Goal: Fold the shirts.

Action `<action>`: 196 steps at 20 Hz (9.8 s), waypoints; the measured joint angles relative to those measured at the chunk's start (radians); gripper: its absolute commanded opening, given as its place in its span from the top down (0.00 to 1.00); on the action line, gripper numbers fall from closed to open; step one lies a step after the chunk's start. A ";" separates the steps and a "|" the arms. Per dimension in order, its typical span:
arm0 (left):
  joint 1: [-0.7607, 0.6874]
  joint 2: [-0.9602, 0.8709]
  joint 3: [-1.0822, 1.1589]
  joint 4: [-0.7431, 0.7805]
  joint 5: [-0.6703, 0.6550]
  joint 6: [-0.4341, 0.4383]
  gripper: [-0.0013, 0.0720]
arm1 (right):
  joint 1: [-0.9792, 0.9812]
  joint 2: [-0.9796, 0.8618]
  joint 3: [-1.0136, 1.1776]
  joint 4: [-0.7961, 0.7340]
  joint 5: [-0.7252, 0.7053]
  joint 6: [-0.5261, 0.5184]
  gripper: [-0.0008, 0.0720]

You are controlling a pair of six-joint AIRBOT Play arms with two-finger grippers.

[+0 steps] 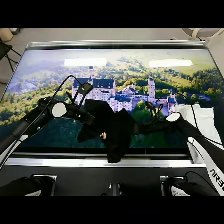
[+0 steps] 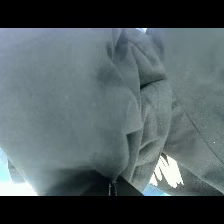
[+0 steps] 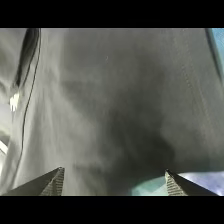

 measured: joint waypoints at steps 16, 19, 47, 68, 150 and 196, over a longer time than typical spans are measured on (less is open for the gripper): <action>0.116 0.163 0.221 0.018 -0.005 0.020 0.95 | 0.009 0.217 0.419 -0.289 -0.031 -0.080 0.96; 0.191 0.266 0.438 0.020 -0.001 0.021 0.95 | 0.008 0.368 0.688 -0.526 -0.029 -0.028 0.96; 0.282 -0.065 0.062 -0.121 0.220 -0.003 0.95 | 0.008 -0.130 0.720 -0.722 -0.023 0.314 0.95; 0.350 -0.031 -0.311 -0.496 -0.087 0.083 0.06 | -0.346 -0.155 0.595 -0.545 0.398 0.019 0.16; 0.919 -0.229 -0.104 -0.292 -0.387 0.241 0.29 | -0.390 -0.280 0.711 -0.559 0.590 0.002 0.41; 0.829 0.396 0.716 -0.467 -0.018 0.201 0.96 | -0.391 0.392 1.242 -0.446 0.246 -0.112 0.96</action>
